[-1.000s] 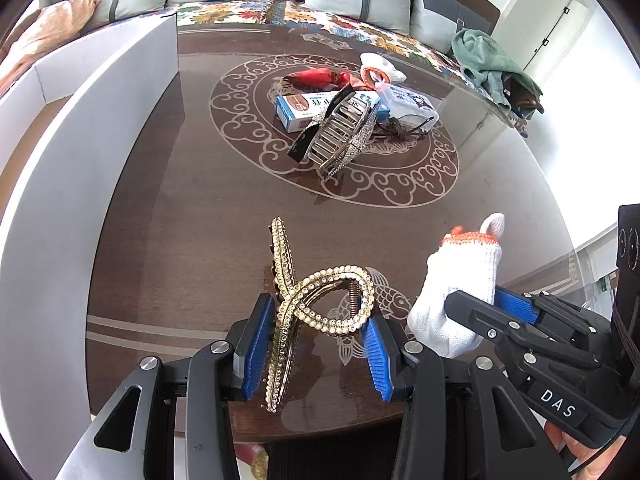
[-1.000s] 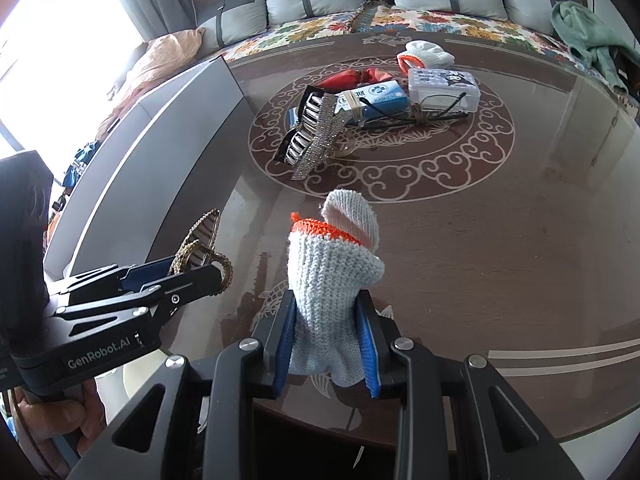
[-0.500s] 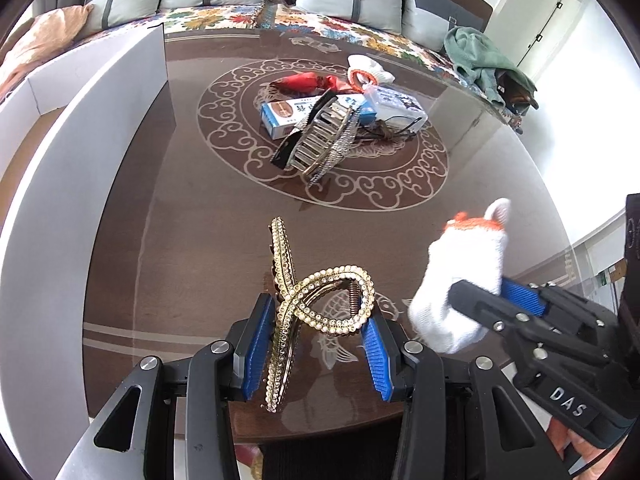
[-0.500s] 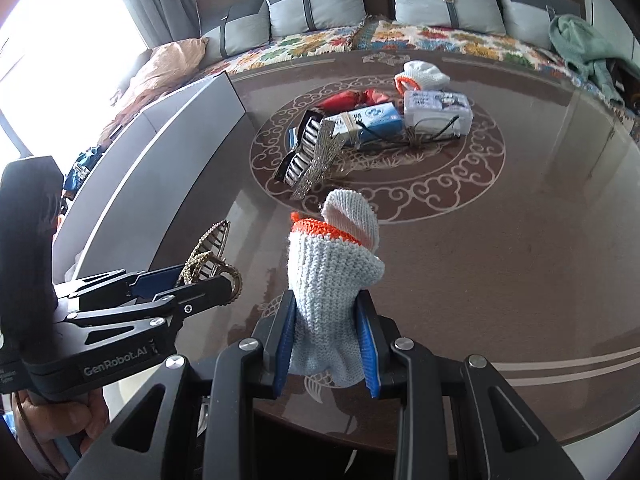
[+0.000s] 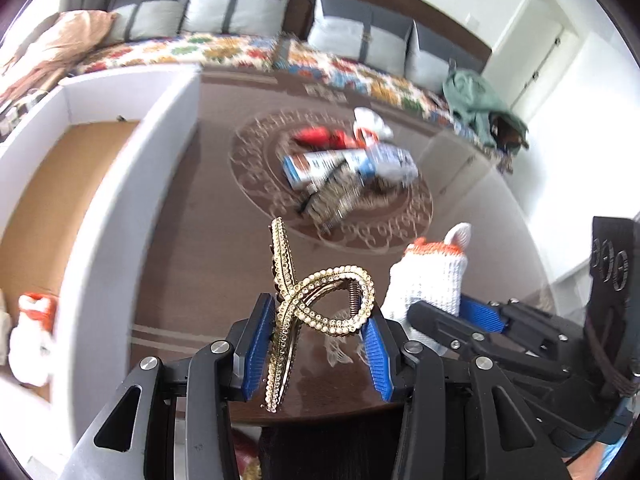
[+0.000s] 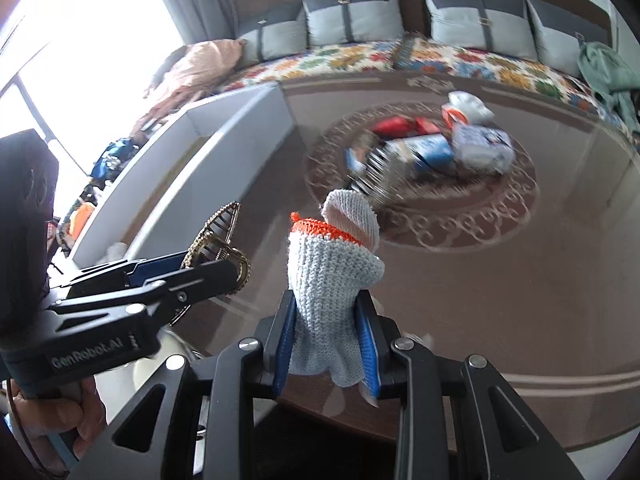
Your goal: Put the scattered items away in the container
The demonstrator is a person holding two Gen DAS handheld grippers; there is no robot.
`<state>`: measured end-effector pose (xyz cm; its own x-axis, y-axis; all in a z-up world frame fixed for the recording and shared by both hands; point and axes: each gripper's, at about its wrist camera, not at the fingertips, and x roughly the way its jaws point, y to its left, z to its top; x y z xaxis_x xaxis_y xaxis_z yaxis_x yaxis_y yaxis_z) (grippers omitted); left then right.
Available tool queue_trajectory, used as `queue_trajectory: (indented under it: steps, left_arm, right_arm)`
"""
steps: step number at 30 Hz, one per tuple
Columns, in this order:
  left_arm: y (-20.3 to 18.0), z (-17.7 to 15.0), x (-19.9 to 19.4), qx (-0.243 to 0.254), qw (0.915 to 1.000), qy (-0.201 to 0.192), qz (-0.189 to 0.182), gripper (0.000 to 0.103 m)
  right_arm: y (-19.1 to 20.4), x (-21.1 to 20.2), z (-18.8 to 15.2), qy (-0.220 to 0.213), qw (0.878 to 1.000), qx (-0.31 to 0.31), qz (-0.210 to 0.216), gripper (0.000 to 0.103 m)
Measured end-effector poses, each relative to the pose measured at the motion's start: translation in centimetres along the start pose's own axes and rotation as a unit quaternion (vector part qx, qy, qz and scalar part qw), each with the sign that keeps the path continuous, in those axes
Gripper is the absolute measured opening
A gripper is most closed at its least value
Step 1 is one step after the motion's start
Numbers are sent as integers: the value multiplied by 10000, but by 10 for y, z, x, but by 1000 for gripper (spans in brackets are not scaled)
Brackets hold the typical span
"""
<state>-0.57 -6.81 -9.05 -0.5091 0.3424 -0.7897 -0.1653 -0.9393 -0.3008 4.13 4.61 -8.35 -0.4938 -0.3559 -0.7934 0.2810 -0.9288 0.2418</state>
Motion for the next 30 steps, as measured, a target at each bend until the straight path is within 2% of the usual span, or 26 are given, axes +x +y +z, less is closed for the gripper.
queue_trajectory:
  steps: [3,7,9,14,17,20,24,27,30]
  left_arm:
    - [25,15,-34,-114,9994,-316,118,42]
    - [80,39,-84,-367,9947,-760,579,41]
    - [109,50,-99,-466,9916,-847,858,41]
    - [174,65,-87,-758,9882,-556,1210,40]
    - [209,70,-77,-912,9857,-353,1375,34]
    - [185,60,-79,-532,9896,-304,1299,34]
    - [118,50,-57,99,9972,0,747,37]
    - [66,42,-38,558,9976,251,315,39]
    - [38,33,5,610,9962,602,165,41]
  right_arm:
    - [29,-5,22,-145,9994,-201,250,29]
    - [79,-8,55,-346,9955,-512,713,29]
    - [106,-4,72,-384,9925,-711,913,30]
    - [172,29,114,-362,9845,-1122,1301,30]
    - [193,52,138,-296,9829,-1221,1347,30]
    - [182,48,158,-359,9840,-972,1447,29]
    - [144,23,169,-573,9859,-730,1393,30]
    - [103,2,167,-746,9891,-467,1182,30]
    - [62,-15,161,-829,9918,-175,954,30]
